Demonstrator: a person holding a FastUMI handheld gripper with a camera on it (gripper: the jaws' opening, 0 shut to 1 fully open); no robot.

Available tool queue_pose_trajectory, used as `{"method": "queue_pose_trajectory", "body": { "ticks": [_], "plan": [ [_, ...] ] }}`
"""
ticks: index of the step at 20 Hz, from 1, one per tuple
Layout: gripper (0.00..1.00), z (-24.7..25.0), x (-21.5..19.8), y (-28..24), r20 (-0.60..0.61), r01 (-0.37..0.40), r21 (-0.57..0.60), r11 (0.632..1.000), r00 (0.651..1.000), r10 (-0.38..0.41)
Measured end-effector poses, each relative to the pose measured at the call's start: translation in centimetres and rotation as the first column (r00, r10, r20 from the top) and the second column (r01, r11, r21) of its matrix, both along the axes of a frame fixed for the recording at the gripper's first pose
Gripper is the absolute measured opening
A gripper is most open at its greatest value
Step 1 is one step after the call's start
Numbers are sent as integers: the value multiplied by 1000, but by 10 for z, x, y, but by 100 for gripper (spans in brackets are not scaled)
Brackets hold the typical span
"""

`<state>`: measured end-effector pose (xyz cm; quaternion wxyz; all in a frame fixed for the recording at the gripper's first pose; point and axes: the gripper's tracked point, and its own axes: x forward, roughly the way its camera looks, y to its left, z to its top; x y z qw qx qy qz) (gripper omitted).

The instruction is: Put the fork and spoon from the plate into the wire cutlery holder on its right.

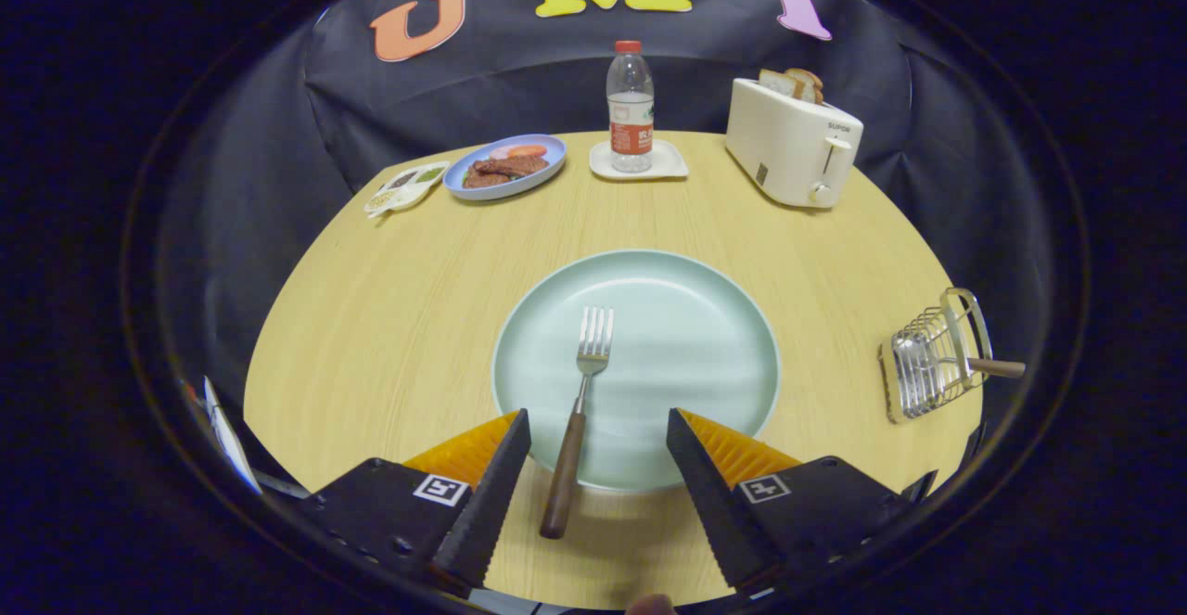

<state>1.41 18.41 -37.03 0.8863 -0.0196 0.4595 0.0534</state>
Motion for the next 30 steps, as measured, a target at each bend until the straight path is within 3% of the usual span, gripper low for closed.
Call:
{"method": "queue_pose_trajectory", "body": {
  "ticks": [8,10,12,14,16,23,30],
  "plan": [
    [47,-28,3,5,-75,18,-21,1000,997,-20],
    [27,-33,3,2,-94,40,-20,999,995,-41],
    [13,-44,3,0,-123,43,-27,999,991,-46],
    [6,-40,2,-5,-124,38,-47,998,991,-44],
    [1,-33,0,-7,-129,29,-53,998,991,-36],
    [0,14,-1,-28,-165,41,-13,999,985,-42],
    [1,113,4,-97,-170,22,-11,1000,985,-23]
  ]
}}
